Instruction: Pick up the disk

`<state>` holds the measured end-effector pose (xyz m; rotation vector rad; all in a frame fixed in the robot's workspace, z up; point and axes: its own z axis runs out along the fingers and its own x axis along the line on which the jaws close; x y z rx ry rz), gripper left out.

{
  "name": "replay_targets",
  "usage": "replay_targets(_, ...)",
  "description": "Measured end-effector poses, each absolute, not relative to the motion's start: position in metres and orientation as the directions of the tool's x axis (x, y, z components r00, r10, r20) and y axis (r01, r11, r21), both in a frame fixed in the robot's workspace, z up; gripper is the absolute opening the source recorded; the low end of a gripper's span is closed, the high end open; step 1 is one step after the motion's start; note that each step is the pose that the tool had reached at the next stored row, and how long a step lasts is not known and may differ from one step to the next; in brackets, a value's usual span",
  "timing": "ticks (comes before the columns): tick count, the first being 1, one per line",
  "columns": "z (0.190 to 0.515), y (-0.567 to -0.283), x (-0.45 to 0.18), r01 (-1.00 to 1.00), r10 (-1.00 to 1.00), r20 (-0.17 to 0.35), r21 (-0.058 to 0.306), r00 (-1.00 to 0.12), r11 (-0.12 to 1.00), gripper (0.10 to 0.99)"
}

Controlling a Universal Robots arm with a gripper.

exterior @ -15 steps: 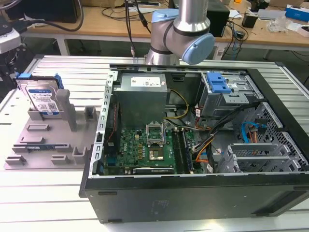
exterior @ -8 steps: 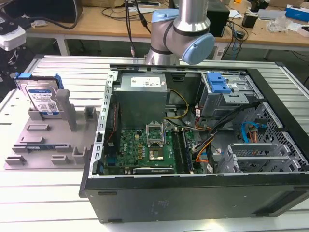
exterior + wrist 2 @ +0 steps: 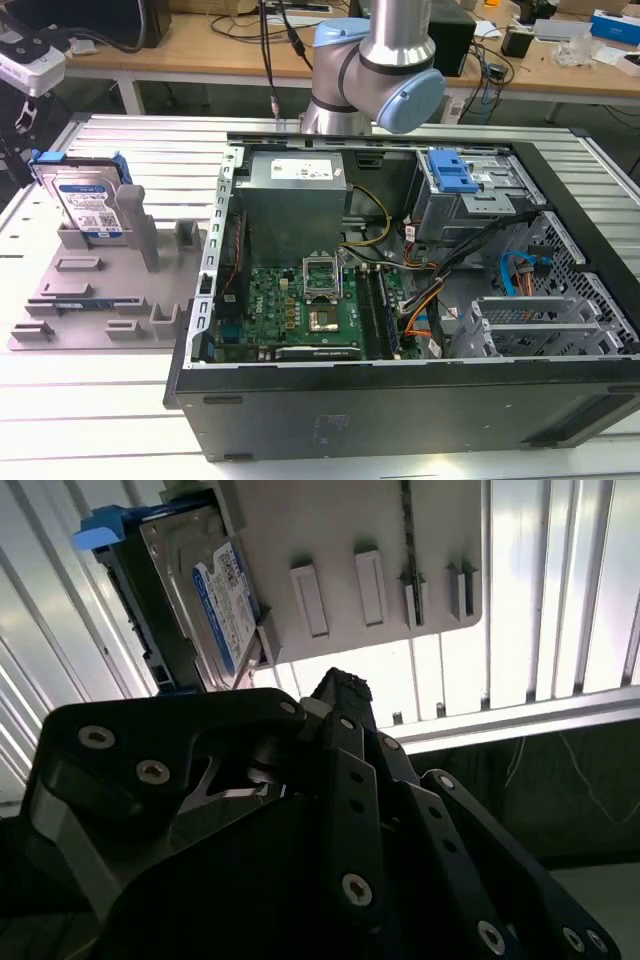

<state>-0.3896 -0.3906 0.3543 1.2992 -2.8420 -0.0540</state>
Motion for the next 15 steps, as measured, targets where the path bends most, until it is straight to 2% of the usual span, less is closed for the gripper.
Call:
replay_targets(13,0.3539,-0.3906,-0.3896,-0.921,-0.922,0.0,0.038,-0.388,0.388,0.114)
replay_targets(15,0.3538,-0.3906,-0.3896,-0.935,-0.935,0.0,0.038,-0.353,0.353,0.235)
